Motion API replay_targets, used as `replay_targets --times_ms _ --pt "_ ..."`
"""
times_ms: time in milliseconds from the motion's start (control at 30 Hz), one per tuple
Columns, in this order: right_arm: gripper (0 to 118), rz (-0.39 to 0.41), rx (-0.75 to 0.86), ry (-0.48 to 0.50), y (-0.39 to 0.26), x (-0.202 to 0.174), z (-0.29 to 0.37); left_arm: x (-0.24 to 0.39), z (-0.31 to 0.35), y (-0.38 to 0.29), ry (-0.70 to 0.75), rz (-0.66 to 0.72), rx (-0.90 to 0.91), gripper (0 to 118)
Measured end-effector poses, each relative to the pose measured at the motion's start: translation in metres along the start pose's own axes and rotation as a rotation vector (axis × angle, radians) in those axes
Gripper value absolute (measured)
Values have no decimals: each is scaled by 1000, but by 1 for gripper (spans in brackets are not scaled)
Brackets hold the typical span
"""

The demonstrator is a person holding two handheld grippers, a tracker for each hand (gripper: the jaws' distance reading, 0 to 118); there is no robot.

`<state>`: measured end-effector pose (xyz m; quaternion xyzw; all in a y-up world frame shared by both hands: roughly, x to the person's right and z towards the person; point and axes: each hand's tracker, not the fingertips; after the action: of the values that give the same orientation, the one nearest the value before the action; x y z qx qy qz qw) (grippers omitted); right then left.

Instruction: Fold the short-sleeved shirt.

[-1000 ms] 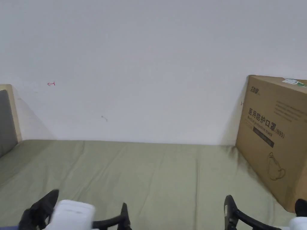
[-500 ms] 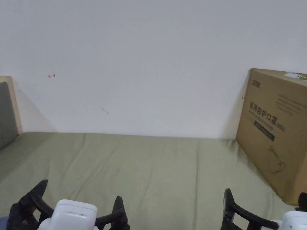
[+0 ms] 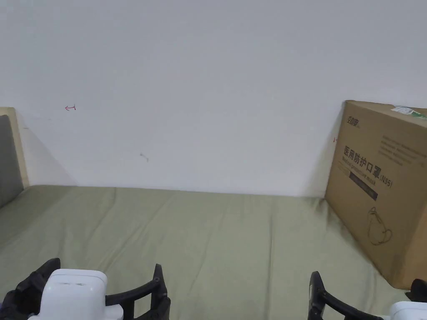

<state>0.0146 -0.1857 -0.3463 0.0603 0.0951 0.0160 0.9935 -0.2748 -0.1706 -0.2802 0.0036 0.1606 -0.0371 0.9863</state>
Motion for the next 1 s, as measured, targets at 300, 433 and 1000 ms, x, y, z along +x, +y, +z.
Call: replay_targets --times_ms 300,433,1000 --pt "118 3 -9 8 -1 0 0 1 -1 -4 11 7 -15 118" --pt "118 -1 -9 11 -1 -1 -1 2 -2 -5 9 15 -22 118" --pt "0 11 -56 9 4 -6 0 1 -7 -7 29 74 -122 0"
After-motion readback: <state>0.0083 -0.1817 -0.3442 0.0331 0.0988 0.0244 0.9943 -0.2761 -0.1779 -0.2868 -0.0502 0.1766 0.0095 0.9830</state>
